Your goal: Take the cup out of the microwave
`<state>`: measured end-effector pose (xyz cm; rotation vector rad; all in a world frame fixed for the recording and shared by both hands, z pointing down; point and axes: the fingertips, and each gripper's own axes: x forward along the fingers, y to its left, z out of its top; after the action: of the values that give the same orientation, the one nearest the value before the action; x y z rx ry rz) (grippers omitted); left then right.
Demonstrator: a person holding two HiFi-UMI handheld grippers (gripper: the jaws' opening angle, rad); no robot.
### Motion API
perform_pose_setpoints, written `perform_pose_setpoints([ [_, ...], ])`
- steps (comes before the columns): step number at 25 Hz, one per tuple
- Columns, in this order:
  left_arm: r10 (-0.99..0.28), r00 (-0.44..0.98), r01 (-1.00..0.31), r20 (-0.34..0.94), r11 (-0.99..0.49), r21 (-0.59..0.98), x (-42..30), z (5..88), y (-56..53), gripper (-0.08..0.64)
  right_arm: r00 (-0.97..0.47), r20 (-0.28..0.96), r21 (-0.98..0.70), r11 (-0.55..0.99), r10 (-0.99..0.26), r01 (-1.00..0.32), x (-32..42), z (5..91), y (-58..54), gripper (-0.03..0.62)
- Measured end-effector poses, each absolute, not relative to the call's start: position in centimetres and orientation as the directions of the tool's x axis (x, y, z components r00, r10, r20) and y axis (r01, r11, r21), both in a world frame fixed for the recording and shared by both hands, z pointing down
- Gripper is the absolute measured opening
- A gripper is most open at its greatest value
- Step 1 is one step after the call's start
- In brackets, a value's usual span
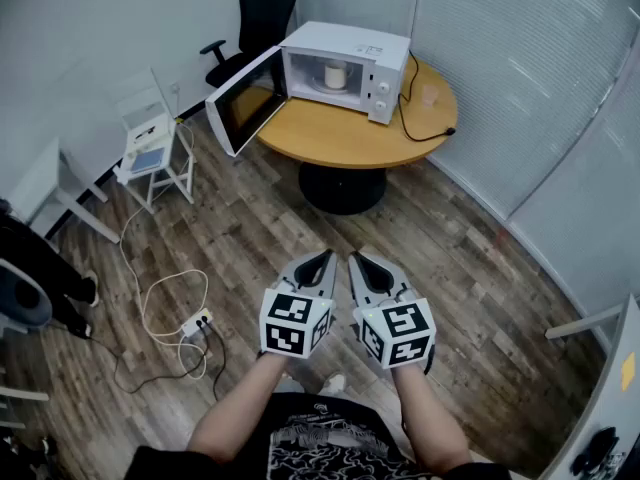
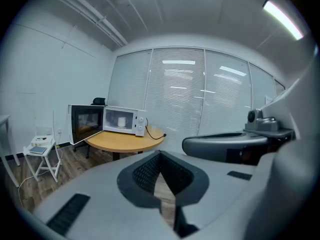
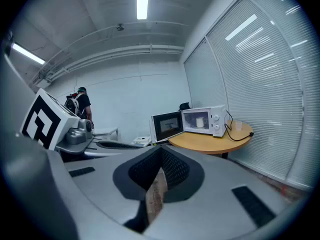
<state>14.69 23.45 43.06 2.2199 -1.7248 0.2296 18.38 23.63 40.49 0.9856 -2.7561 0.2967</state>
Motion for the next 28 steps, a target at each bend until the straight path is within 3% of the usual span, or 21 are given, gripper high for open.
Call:
perform_pose_setpoints([
  [17, -0.921, 0.225, -0.969, 0.319, -0.179, 0.167, 13.9, 43.0, 23.3, 0.008, -0.768, 0.257, -0.124, 0.768, -0.586, -0.628, 17.9, 40.8, 23.5, 0.015],
  [28, -0.924, 0.237, -0.965, 0.299, -0.188, 0.182, 9.0, 43.0, 19.4, 0.008, -0.758, 0.278, -0.110, 0.765, -0.589, -0.635, 13.0, 41.6, 20.2, 0.015],
])
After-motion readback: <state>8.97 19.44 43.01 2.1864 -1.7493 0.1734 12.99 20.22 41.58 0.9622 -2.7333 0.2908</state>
